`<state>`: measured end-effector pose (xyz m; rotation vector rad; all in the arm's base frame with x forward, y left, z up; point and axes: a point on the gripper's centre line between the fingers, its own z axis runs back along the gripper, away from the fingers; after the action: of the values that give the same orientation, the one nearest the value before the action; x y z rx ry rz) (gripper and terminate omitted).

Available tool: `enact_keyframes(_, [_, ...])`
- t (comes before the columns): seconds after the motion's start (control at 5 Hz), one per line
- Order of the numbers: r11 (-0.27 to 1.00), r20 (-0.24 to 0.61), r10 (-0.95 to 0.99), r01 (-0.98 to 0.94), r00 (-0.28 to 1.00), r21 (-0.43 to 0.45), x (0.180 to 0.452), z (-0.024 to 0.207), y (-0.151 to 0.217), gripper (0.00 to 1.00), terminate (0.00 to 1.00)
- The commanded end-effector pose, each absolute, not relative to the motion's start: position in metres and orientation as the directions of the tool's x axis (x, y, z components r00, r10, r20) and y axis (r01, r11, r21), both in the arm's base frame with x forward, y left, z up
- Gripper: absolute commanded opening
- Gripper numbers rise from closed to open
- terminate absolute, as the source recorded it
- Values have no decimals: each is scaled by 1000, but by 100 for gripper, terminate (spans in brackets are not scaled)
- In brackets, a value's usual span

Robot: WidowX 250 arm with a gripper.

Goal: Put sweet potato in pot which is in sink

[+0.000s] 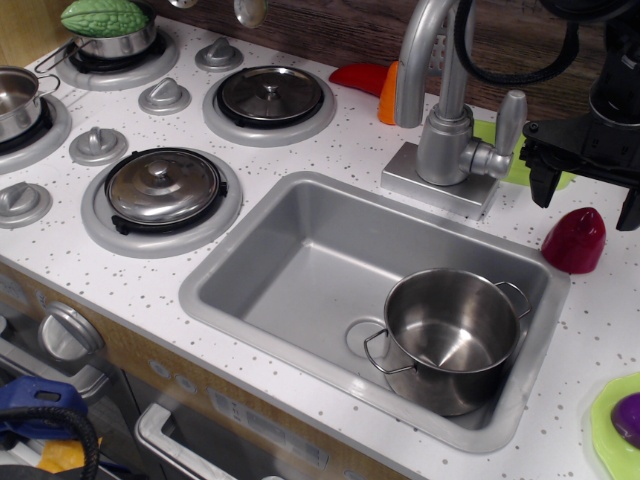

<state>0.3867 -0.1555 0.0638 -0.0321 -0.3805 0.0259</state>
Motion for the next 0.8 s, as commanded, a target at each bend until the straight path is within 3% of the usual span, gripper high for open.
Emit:
enact_keyframes(0.0, [999,371,31,-19,928,-36,387,64,-156,100,0])
enact_keyframes(0.6, [997,474,21,17,880,-76,412,25,-162,100,0])
